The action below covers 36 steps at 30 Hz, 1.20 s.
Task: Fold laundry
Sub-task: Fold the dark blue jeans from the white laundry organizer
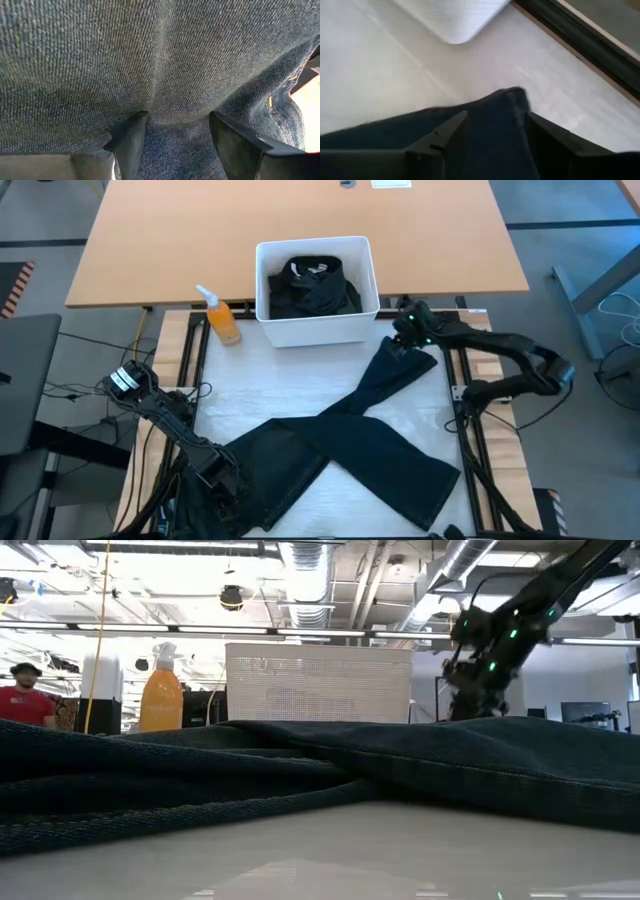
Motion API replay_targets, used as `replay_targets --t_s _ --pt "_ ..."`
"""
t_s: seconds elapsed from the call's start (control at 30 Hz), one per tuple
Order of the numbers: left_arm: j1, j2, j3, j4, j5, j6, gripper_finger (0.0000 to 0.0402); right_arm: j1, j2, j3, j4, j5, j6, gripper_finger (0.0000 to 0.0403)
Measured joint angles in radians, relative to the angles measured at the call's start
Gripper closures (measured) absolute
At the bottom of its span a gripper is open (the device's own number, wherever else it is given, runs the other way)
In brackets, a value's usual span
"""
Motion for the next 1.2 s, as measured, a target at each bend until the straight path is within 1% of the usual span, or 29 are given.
replay_targets --t_s 0.3,0.37,0.4,0.47,0.57,0.6,0.63,0.77,0.97,1.1,1.2 --pt "0.000 0.000 0.000 0.015 0.005 0.000 0.0185 -0.026 0.270 0.000 0.257 0.001 0.000 0.0180" --pt "0.000 0.000 0.000 0.016 0.007 -0.002 0.0185 -0.029 0.312 0.004 0.279 0.012 0.003 0.0190" --pt "0.000 0.000 0.000 0.017 0.007 -0.006 0.0185 -0.029 0.330 0.005 0.277 0.027 0.003 0.0202" --pt "0.000 0.000 0.000 0.018 0.008 -0.013 0.0185 -0.029 0.343 0.006 0.270 0.034 -0.014 0.0245" --pt "0.000 0.000 0.000 0.018 0.009 -0.006 0.0185 -0.026 0.327 0.006 0.224 0.033 -0.016 0.0345" --pt "0.000 0.000 0.000 0.018 0.010 -0.003 0.0185 -0.026 0.309 0.005 0.203 0.032 -0.022 0.0371" --pt "0.000 0.000 0.000 0.018 0.011 -0.002 0.0185 -0.027 0.284 0.005 0.178 0.030 -0.023 0.0380" --pt "0.000 0.000 0.000 0.018 0.012 -0.005 0.0185 -0.016 0.128 -0.008 0.064 0.072 -0.019 0.0379" --pt "0.001 0.000 0.000 0.021 0.007 -0.019 0.0185 -0.014 -0.198 -0.003 0.058 0.294 -0.067 0.0382" --pt "0.000 -0.001 0.000 0.021 -0.007 -0.017 0.0185 -0.014 -0.379 -0.002 0.073 0.347 -0.086 0.0382" --pt "0.000 -0.002 0.001 0.021 -0.025 -0.011 0.0185 -0.013 -0.478 -0.002 0.044 0.347 -0.097 0.0382"
